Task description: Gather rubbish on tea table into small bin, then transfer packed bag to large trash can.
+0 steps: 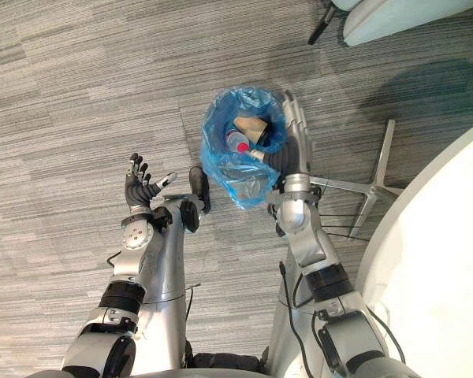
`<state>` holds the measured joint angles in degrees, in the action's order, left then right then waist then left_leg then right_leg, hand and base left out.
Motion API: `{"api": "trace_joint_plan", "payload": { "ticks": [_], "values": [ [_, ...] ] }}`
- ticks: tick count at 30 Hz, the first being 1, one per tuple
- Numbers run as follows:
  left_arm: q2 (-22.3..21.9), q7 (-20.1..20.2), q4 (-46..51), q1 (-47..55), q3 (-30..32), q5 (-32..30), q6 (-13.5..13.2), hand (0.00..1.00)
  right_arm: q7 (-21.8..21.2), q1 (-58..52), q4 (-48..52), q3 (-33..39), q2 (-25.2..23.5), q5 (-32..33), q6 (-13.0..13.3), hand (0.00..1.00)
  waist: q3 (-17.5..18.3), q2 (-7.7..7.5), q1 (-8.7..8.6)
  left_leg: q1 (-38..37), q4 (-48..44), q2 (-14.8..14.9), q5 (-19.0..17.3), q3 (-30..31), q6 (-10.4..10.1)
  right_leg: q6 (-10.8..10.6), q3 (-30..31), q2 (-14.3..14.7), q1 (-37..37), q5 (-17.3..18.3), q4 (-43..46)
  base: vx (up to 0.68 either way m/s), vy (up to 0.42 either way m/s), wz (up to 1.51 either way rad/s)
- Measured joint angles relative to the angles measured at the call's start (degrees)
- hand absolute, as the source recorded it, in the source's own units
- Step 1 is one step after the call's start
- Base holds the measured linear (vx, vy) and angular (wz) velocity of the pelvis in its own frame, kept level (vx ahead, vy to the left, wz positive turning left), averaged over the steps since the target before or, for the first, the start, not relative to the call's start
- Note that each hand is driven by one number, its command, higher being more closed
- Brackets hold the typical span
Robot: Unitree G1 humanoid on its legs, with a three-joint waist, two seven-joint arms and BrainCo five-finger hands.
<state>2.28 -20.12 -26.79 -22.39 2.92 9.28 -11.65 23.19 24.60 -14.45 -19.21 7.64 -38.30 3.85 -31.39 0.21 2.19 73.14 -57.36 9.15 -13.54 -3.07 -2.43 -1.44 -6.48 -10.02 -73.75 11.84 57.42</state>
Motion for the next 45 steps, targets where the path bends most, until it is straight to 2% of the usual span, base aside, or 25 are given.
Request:
{"api": "trace_joint_plan", "payload": {
  "ticks": [4, 10, 11, 15, 17, 21, 25, 34, 40, 42, 43, 45],
  "values": [
    [-0.2, -0.3, -0.9, -0.5, 0.0, 0.0, -0.3, 0.0, -0.9, 1.5, -10.1, -1.0, -4.0, -5.3, -1.6, 0.0, 0.0, -0.01, 0.05, 0.1, 1.4, 0.0, 0.6, 0.1, -0.3, 0.1, -0.4, 0.0, -0.1, -0.1, -1.1, -0.01, -0.001, 0.01],
    [-0.4, -1.3, -2.4, -2.9, 0.1, 0.0, -1.2, 0.0, -1.0, 8.3, -22.2, -1.2, -5.2, -7.3, -4.5, 0.0, 0.0, -0.01, 0.27, 2.0, 1.8, -0.3, 1.0, 0.4, -0.3, -0.1, -0.7, -0.1, -1.8, 0.0, -1.3, -0.02, 0.011, 0.03],
    [-0.3, -1.4, -2.4, -3.7, 0.2, 0.2, -1.5, 0.0, -1.4, 11.3, -25.5, -1.3, -5.2, -7.1, -5.1, 1.0, 0.0, -0.01, 0.31, 3.2, 2.0, -0.6, 1.4, 0.4, -0.2, -0.1, -0.7, -0.3, -3.1, -0.1, -1.1, -0.03, 0.017, 0.14],
    [-0.4, -1.2, -2.6, -5.8, 0.4, 0.3, -2.2, 0.0, -5.3, 17.8, -31.7, -1.8, -4.9, -6.0, -5.6, 1.0, 0.0, -0.03, 0.35, 5.7, 1.5, -1.5, 2.2, 1.2, -0.4, -0.1, -0.5, -0.9, -5.9, 0.0, 1.2, -0.01, 0.009, 0.18],
    [-0.4, -1.1, -2.5, -6.7, 0.4, 0.3, -2.6, 0.0, -7.1, 20.5, -32.8, -2.1, -4.4, -3.2, -5.5, 1.0, 0.0, -0.03, 0.46, 6.9, 0.4, -1.7, 2.1, 1.5, -0.4, -1.1, 0.2, -1.0, -7.2, 0.8, 2.9, -0.02, 0.01, 0.13],
    [-0.8, -0.5, -2.7, -8.5, 0.4, 1.6, -2.6, 0.0, -7.1, 23.7, -33.6, -2.1, -2.8, 3.0, -5.0, 1.0, 0.0, -0.01, 1.65, 8.5, -0.8, -1.6, 2.1, 1.6, -0.4, -1.3, 0.4, -0.9, -8.8, 1.3, 3.9, -0.05, 0.027, 0.01],
    [-1.0, 0.0, -2.8, -8.7, 0.5, 1.6, -2.6, 0.0, -6.8, 23.9, -33.4, -2.1, -2.5, 5.3, -4.7, 1.0, 0.0, 0.0, 1.84, 8.5, -0.7, -1.6, 1.9, 1.5, -0.6, -1.2, 0.4, -1.0, -8.7, 1.3, 4.0, -0.05, 0.026, 0.04],
    [-1.0, 0.1, -3.2, -8.6, 0.5, 1.5, -1.7, 0.0, -6.4, 21.1, -18.6, -0.8, -1.1, 10.0, -4.1, 1.0, 0.0, 0.01, 1.82, 7.2, -1.2, -1.3, 2.6, 1.8, -0.3, -0.6, -0.1, -1.0, -7.0, 1.0, 4.2, -0.01, 0.01, 0.0],
    [-2.1, 1.6, -3.1, -3.0, -1.0, 1.2, 1.2, 0.0, -6.1, 9.4, -3.5, 3.0, -1.2, 18.5, -1.7, 1.0, 0.1, -0.07, 1.83, -2.4, 2.3, -1.4, 2.5, 2.3, -0.3, -0.7, -1.7, -1.0, 3.6, 1.3, 0.5, -0.03, 0.004, 0.06],
    [-2.1, 2.6, -2.9, 0.6, -1.9, 1.0, 1.7, 0.0, -7.5, 2.7, 1.7, 3.1, -1.3, 24.3, -0.1, 1.0, 0.2, -0.24, 1.75, -9.3, 6.2, -1.3, 2.9, 1.4, -0.8, -0.5, -1.9, -1.1, 10.0, 1.2, -2.6, -0.01, -0.031, 0.1],
    [-2.1, 2.7, -2.8, 1.6, -2.3, 1.0, 1.9, 0.0, -7.9, 1.0, 2.8, 3.1, -1.5, 25.2, 0.0, 1.0, 0.2, -0.26, 1.71, -11.2, 7.3, -1.3, 3.1, 1.3, -1.1, -0.5, -2.1, -1.1, 11.9, 1.2, -3.5, 0.01, -0.048, 0.07],
    [-2.0, 3.6, -1.2, 6.0, -3.5, 0.6, 2.3, 0.0, -10.0, -4.9, 7.6, 3.0, -2.0, 28.9, 0.5, 1.0, 0.6, -0.47, 1.76, -19.4, 11.3, -1.2, 3.3, 0.6, -1.1, -0.3, -3.4, -1.0, 20.3, 1.0, -7.5, 0.04, -0.057, 0.03]
  ]
}}
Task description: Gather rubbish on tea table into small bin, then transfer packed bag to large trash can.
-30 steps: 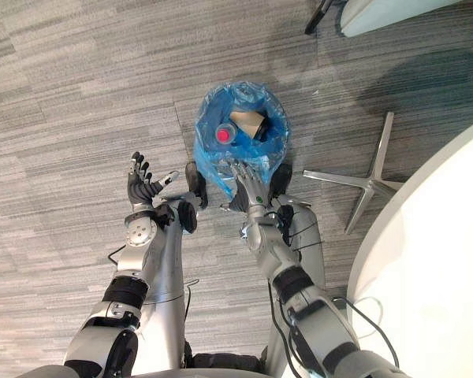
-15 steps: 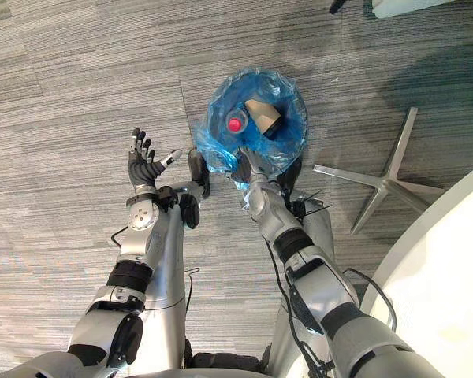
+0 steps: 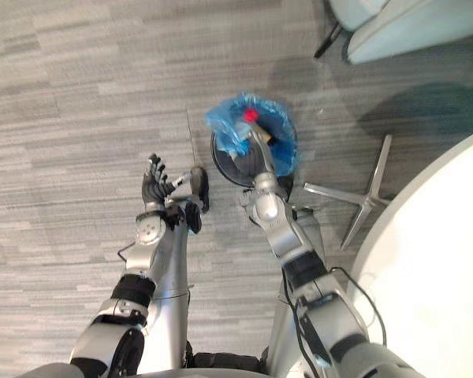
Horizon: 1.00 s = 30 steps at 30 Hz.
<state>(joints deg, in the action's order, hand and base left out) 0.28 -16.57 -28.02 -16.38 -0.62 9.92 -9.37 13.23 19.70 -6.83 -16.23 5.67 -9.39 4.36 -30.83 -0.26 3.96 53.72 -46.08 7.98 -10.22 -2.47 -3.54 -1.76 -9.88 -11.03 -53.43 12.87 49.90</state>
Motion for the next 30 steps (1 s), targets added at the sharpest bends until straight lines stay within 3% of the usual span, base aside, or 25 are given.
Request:
{"api": "trace_joint_plan", "payload": {
  "ticks": [5, 7, 9, 12, 14, 16, 17, 18, 19, 20, 21, 22, 23, 24, 25, 26, 27, 28, 29, 30],
  "values": [
    [0.3, 2.2, 1.5, 10.4, -3.2, -1.7, 0.1, 0.0, -3.4, -11.1, 9.5, -0.9, -0.9, 4.5, 2.2, 1.0, 5.8, -2.52, -0.05, -15.3, 7.9, 0.2, 0.9, -1.5, 0.1, 0.2, -1.4, 0.6, 15.6, -1.2, -8.9, 0.14, -0.021, 0.0],
    [0.4, 2.9, 1.8, 14.8, -3.8, -2.2, 0.1, 0.0, -4.4, -15.0, 13.6, -2.5, -0.9, 4.8, 3.6, 1.0, 9.8, -3.08, -0.09, -21.6, 12.1, 0.4, 1.0, -2.6, 0.2, -0.9, -1.6, 1.4, 22.1, -2.3, -14.5, 0.22, 0.042, -0.18],
    [1.2, 3.1, 1.7, 19.1, -4.1, -2.9, 0.0, 0.0, -6.1, -17.3, 15.1, -4.1, -0.9, 4.8, 5.5, 1.0, 14.0, -3.42, 0.02, -28.3, 18.2, 1.0, 1.8, -4.8, 0.5, -1.5, -0.8, 3.2, 28.8, -5.7, -23.6, 0.24, 0.069, -0.44],
    [3.4, 4.0, 1.6, 21.7, -4.4, -3.7, 0.0, 0.0, -7.4, -17.1, 14.9, -5.0, -0.8, 4.8, 6.5, 1.0, 16.9, -3.55, -0.05, -33.2, 23.9, 0.9, 3.3, -7.5, 0.7, -2.0, 1.4, 4.8, 33.8, -10.7, -33.1, 0.19, 0.096, -0.48],
    [4.8, 4.1, 1.7, 21.5, -4.9, -4.1, 0.0, 0.0, -7.8, -15.9, 13.9, -4.8, -0.8, 4.8, 6.5, 1.0, 17.1, -3.63, -0.34, -34.1, 24.1, 0.6, 3.6, -8.0, 0.9, -2.1, 2.6, 4.7, 34.3, -11.6, -33.3, 0.07, 0.072, -0.24],
    [5.4, 4.2, 1.8, 20.5, -4.8, -5.1, 0.0, 0.0, -8.1, -14.3, 10.9, -3.8, 0.4, 4.8, 6.4, 1.0, 17.2, -3.38, -0.49, -36.0, 26.5, 0.3, 5.8, -7.0, 3.2, -6.1, 5.2, 5.3, 35.7, -13.3, -33.4, 0.0, 0.064, -0.07],
    [5.1, 4.2, 2.2, 20.2, -4.7, -5.3, 0.0, 0.0, -8.1, -14.2, 10.3, -3.7, 0.7, 4.8, 6.4, 1.0, 17.1, -3.17, -0.69, -37.2, 27.5, 0.3, 5.9, -6.6, 3.1, -6.1, 6.3, 5.1, 35.5, -10.6, -28.0, -0.01, 0.048, 0.5],
    [5.6, 4.4, 4.3, 20.2, -5.4, -6.0, 0.0, 0.0, -7.9, -14.7, 10.1, -2.8, 0.9, 4.8, 6.4, 1.0, 17.2, -3.66, -1.61, -38.5, 27.7, -1.1, 6.1, -4.4, 2.9, -5.1, 7.8, 4.2, 36.3, -4.7, -15.4, -0.02, -0.005, 0.95],
    [5.7, 4.8, 7.0, 20.7, -5.7, -6.3, 0.0, 0.0, -7.9, -14.7, 10.2, -2.6, 0.8, 4.8, 6.4, 1.0, 17.6, -4.21, -1.55, -39.1, 27.0, -2.1, 6.1, -2.7, 2.9, -6.5, 9.9, 4.1, 37.9, -2.0, -8.0, -0.04, -0.034, 1.07],
    [5.7, 5.0, 10.0, 21.8, -5.6, -6.8, -0.2, 0.0, -7.9, -14.1, 10.2, -2.6, 1.0, 4.8, 6.5, 1.0, 18.0, -4.78, -0.88, -39.2, 26.6, -2.8, 6.1, -2.1, 2.8, -6.7, 11.6, 4.2, 40.2, -1.3, -6.7, -0.06, -0.079, 0.66],
    [5.7, 4.9, 11.4, 22.3, -5.4, -7.3, -0.5, 0.0, -7.9, -13.5, 10.3, -2.9, 0.9, 4.8, 6.5, 1.0, 18.1, -4.91, -0.12, -39.1, 26.1, -3.1, 6.2, -1.9, 2.7, -6.7, 12.2, 4.3, 41.5, -0.1, -8.6, -0.1, -0.103, 0.28],
    [5.5, 4.9, 14.3, 23.2, -5.5, -7.9, -0.8, 0.0, -7.8, -11.9, 10.3, -3.4, 1.1, 4.8, 6.5, 1.0, 18.9, -4.13, 1.18, -37.8, 26.2, -3.1, 7.1, -1.1, 2.1, -6.6, 12.3, 5.4, 43.5, 1.8, -14.2, -0.2, -0.093, 0.05],
    [5.2, 4.9, 17.3, 24.9, -6.0, -8.4, -1.2, 0.0, -7.4, -9.8, 10.3, -4.1, 1.6, 4.9, 6.5, 1.0, 20.0, -2.93, 2.33, -36.1, 28.2, -2.8, 9.1, -0.6, 1.6, -5.6, 11.9, 6.3, 44.3, 2.6, -20.4, -0.22, -0.087, 0.01],
    [5.0, 4.9, 18.9, 25.6, -6.6, -8.5, -1.3, 0.0, -7.2, -8.7, 10.3, -4.3, 1.7, 4.9, 6.6, 1.0, 20.5, -2.68, 2.99, -35.2, 29.4, -2.8, 10.3, -0.5, 1.5, -4.6, 11.8, 6.4, 44.6, 3.2, -23.0, -0.25, -0.099, 0.13],
    [5.1, 5.0, 21.4, 26.4, -7.6, -8.5, -1.6, 0.0, -6.7, -6.3, 10.1, -4.3, 2.4, 5.5, 6.6, 1.0, 20.6, -2.62, 3.06, -33.4, 31.5, -3.1, 12.9, 0.3, 1.1, -2.5, 11.5, 6.2, 44.7, 5.0, -26.8, -0.19, -0.121, 0.48],
    [4.7, 5.1, 22.2, 26.0, -8.0, -8.5, -1.7, 0.0, -6.6, -4.3, 8.9, -4.1, 3.9, 6.1, 6.6, 1.0, 20.2, -0.51, 2.76, -32.8, 34.1, -2.8, 16.1, 2.5, 0.8, -1.7, 9.4, 7.4, 44.1, 3.7, -27.5, -0.28, -0.141, 0.77],
    [4.4, 5.2, 24.1, 26.6, -9.2, -8.5, -1.7, 0.0, -6.6, -4.0, 7.5, -4.1, 5.2, 6.8, 6.5, 1.0, 20.3, 0.58, 2.36, -33.6, 37.8, -2.0, 19.6, 3.9, -0.2, -0.9, 7.3, 8.3, 44.0, 3.2, -27.3, -0.3, -0.145, 0.74],
    [4.5, 5.3, 25.4, 26.8, -9.6, -8.5, -1.8, 0.0, -6.7, -3.9, 7.1, -4.1, 5.8, 7.0, 6.3, 1.0, 20.3, 0.7, 2.51, -34.4, 40.4, -2.1, 21.9, 4.0, -0.4, -0.4, 6.4, 8.4, 44.0, 2.9, -27.1, -0.37, -0.141, 0.77],
    [4.8, 5.3, 27.7, 26.7, -10.1, -8.5, -2.3, 0.0, -6.7, -3.8, 6.8, -3.9, 6.9, 7.1, 6.3, 1.0, 20.6, 0.97, 2.44, -35.8, 46.0, -2.0, 26.8, 3.8, -1.2, 1.0, 4.1, 7.9, 43.3, 2.4, -27.2, -0.36, -0.1, 0.63],
    [5.0, 5.3, 28.4, 26.3, -10.3, -8.5, -2.5, 0.0, -6.8, -3.6, 6.9, -3.6, 7.2, 7.1, 6.3, 1.0, 20.7, 1.08, 2.06, -35.4, 45.1, -2.0, 24.8, 2.8, -0.8, 1.3, 2.9, 7.6, 43.0, 2.3, -27.1, -0.3, -0.039, 0.89]
  ]
}}
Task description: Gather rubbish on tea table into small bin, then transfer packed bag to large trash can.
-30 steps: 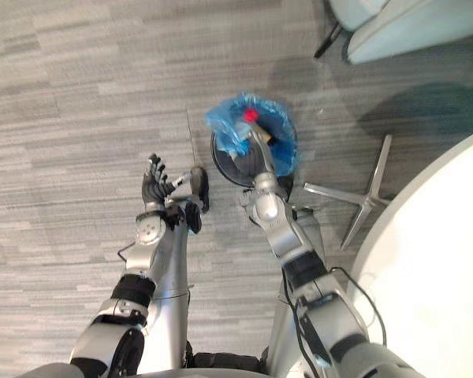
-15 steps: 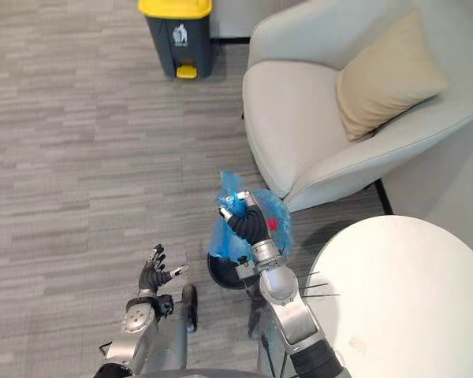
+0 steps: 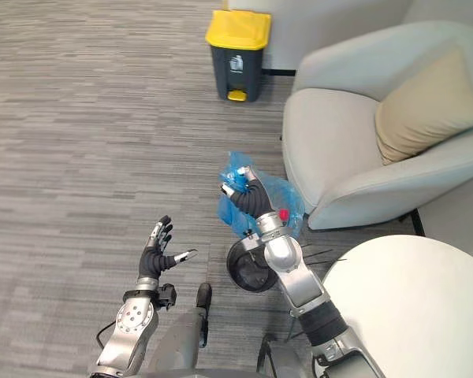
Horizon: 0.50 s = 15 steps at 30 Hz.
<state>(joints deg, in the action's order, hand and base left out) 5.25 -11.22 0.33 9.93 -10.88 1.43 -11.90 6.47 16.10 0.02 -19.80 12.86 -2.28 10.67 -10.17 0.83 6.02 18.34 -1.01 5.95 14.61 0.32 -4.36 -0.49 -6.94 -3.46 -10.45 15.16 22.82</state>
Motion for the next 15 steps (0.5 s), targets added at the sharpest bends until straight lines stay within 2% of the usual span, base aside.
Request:
{"api": "trace_joint_plan", "payload": {
  "ticks": [1, 2, 3, 4, 5, 6, 7, 8, 9, 11, 15],
  "values": [
    [1.1, 0.0, 1.0, -1.3, -0.4, 0.0, -0.2, 0.0, -0.1, 0.4, 0.1, 0.9, -0.2, 0.1, 0.0, 1.0, 0.3, -0.78, -1.14, 1.7, -6.8, -1.4, -4.6, -3.5, 3.7, -0.1, -1.7, -1.9, -1.1, -1.3, 0.0, -0.21, -0.014, 0.76],
    [2.3, 0.0, 1.2, -3.2, -0.2, -0.1, -0.6, 0.0, -0.3, 1.3, 0.3, 0.8, 0.0, 0.5, 0.0, 1.0, 0.3, -1.31, -2.09, 2.5, -13.5, -2.0, -9.4, -6.1, 4.4, -0.3, -2.2, -3.7, -2.0, -3.0, -0.7, -0.14, -0.01, 0.7],
    [3.0, 0.0, 1.1, -4.2, -0.2, -0.2, -0.7, 0.0, -0.4, 1.7, 0.4, 0.7, 0.1, 0.7, 0.0, 1.0, 0.3, -1.23, -2.46, 2.4, -16.7, -1.7, -12.3, -7.0, 4.6, -0.6, -2.5, -4.3, -2.0, -3.9, -1.6, -0.17, 0.03, 0.38],
    [3.9, 0.0, 1.1, -6.3, -0.2, -0.6, -1.1, 0.0, -0.6, 1.8, 1.0, 0.8, 0.1, 1.3, 0.0, 1.0, 0.4, -1.19, -2.49, 1.0, -21.3, -0.2, -16.6, -8.5, 4.3, -1.3, -2.6, -5.1, -1.7, -5.7, -3.5, -0.2, 0.091, 0.22],
    [4.4, 0.0, 1.0, -8.0, -0.3, -1.0, -1.5, 0.0, -1.0, 1.9, 1.7, 0.7, 0.2, 1.9, 0.0, 1.0, 0.4, -1.09, -2.6, -0.8, -22.2, 1.1, -18.6, -9.0, 4.0, -1.8, -2.6, -5.4, -1.4, -7.2, -5.1, -0.23, 0.156, 0.19],
    [4.7, -0.1, 0.6, -10.1, -0.6, -1.2, -2.1, 0.0, -1.7, 2.4, 2.7, 0.7, 0.2, 2.3, 0.0, 1.0, 0.9, -0.37, -3.34, -3.8, -18.9, 2.3, -20.6, -9.4, 2.3, -3.1, -3.0, -5.3, -0.9, -8.9, -7.4, -0.19, 0.17, 0.23],
    [4.9, -0.1, -0.4, -11.8, -1.2, -1.2, -2.3, 0.0, -1.9, 2.7, 3.3, 0.8, -0.2, 2.3, 0.0, 1.0, 1.1, -0.31, -3.89, -5.0, -14.6, 1.4, -20.4, -9.4, 1.5, -4.1, -3.3, -5.3, -0.3, -10.4, -9.4, -0.14, 0.151, 0.2],
    [5.2, -0.1, -1.5, -12.9, -1.8, -1.5, -2.3, 0.0, -1.9, 2.8, 3.5, 0.5, -0.2, 2.4, 0.0, 1.0, 1.5, -0.81, -3.96, -5.8, -12.4, 0.6, -19.1, -9.7, 1.9, -3.9, -3.1, -5.7, 0.3, -12.0, -11.4, -0.13, 0.192, 0.09],
    [6.3, -0.1, -3.3, -14.0, -3.7, -2.3, -2.3, 0.0, -3.1, 3.6, 3.7, -0.7, -1.2, 2.4, 0.0, 1.0, 2.7, -2.33, -4.41, -8.2, -6.4, -1.9, -16.1, -10.3, 2.5, -4.7, -2.5, -6.9, 1.7, -14.4, -15.9, -0.1, 0.184, 0.07],
    [7.2, 0.0, -4.2, -14.9, -5.5, -3.0, -2.2, 0.0, -3.9, 5.1, 4.3, -2.1, -2.1, 2.5, 0.1, 1.0, 2.9, -2.63, -5.51, -9.8, -2.8, -3.5, -14.0, -9.9, 3.3, -4.5, -2.3, -7.7, 3.1, -15.7, -18.2, -0.09, 0.187, 0.19],
    [6.3, 1.3, -7.5, -15.7, -12.5, -3.8, -1.8, 0.0, -5.7, 10.7, 4.6, -10.5, -5.2, 2.7, 0.0, 1.0, 4.7, -3.31, -5.3, -10.8, -0.7, -4.0, -12.3, -11.8, 4.0, -4.5, 0.4, -7.5, 3.2, -18.5, -20.7, -0.08, 0.097, -0.17]
  ]
}}
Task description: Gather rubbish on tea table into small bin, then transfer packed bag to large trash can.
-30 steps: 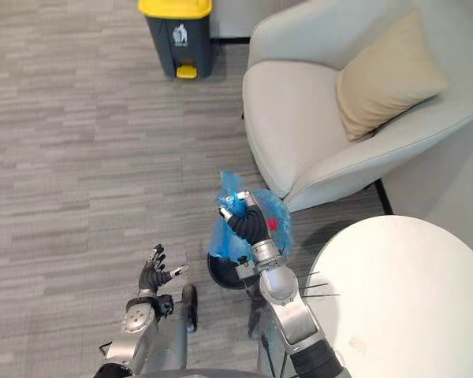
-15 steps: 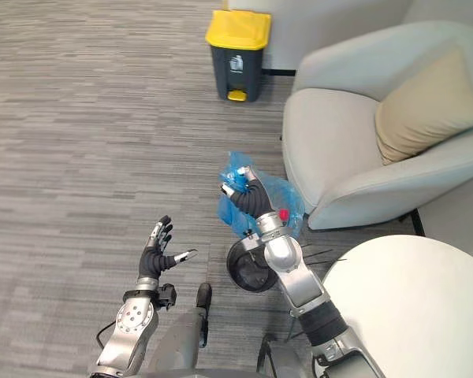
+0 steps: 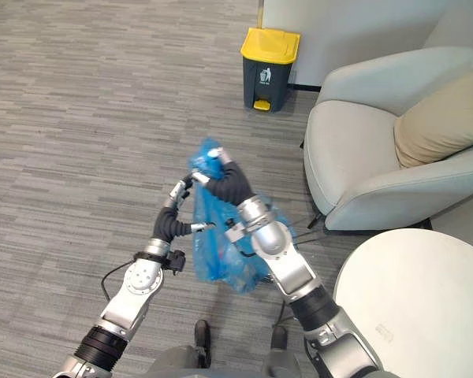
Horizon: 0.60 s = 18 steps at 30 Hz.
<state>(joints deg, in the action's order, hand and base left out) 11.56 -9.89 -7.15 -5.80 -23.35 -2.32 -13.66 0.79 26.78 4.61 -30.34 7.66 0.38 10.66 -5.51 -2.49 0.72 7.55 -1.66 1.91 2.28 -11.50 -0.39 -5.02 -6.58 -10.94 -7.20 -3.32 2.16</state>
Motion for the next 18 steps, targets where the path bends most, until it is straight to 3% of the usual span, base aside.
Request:
{"api": "trace_joint_plan", "payload": {
  "ticks": [7, 8, 18],
  "values": [
    [-1.3, 1.2, -4.2, -1.7, -4.7, 0.1, 0.0, 0.0, 0.2, 2.5, -2.9, -2.7, 0.0, -0.1, -2.1, 1.0, 1.4, -0.01, -0.11, -4.6, 7.0, 1.4, 3.9, -1.5, -1.5, 0.0, 2.6, 2.8, 0.0, -0.7, -0.5, -0.03, -0.044, -0.22],
    [-1.3, 1.2, -5.1, -2.5, -5.2, 0.1, 0.0, 1.0, 0.2, 3.4, -3.8, -3.6, 0.0, -0.3, -2.4, 1.0, 1.7, -0.1, -0.04, -4.5, 7.1, 2.0, 4.2, -1.5, -1.7, 0.4, 2.6, 3.4, 0.0, -1.0, -0.8, -0.02, -0.07, -0.07],
    [-1.4, 0.8, -10.9, -6.0, -6.5, 0.0, 0.5, 1.0, 0.1, 7.0, -6.1, -7.6, 0.0, -0.5, -2.5, 1.0, 2.0, -0.18, -0.18, -5.4, 7.2, 4.7, 5.2, -1.9, -3.2, 1.9, 3.1, 6.3, 1.2, -2.3, -2.5, -0.02, -0.041, -0.06]
  ]
}}
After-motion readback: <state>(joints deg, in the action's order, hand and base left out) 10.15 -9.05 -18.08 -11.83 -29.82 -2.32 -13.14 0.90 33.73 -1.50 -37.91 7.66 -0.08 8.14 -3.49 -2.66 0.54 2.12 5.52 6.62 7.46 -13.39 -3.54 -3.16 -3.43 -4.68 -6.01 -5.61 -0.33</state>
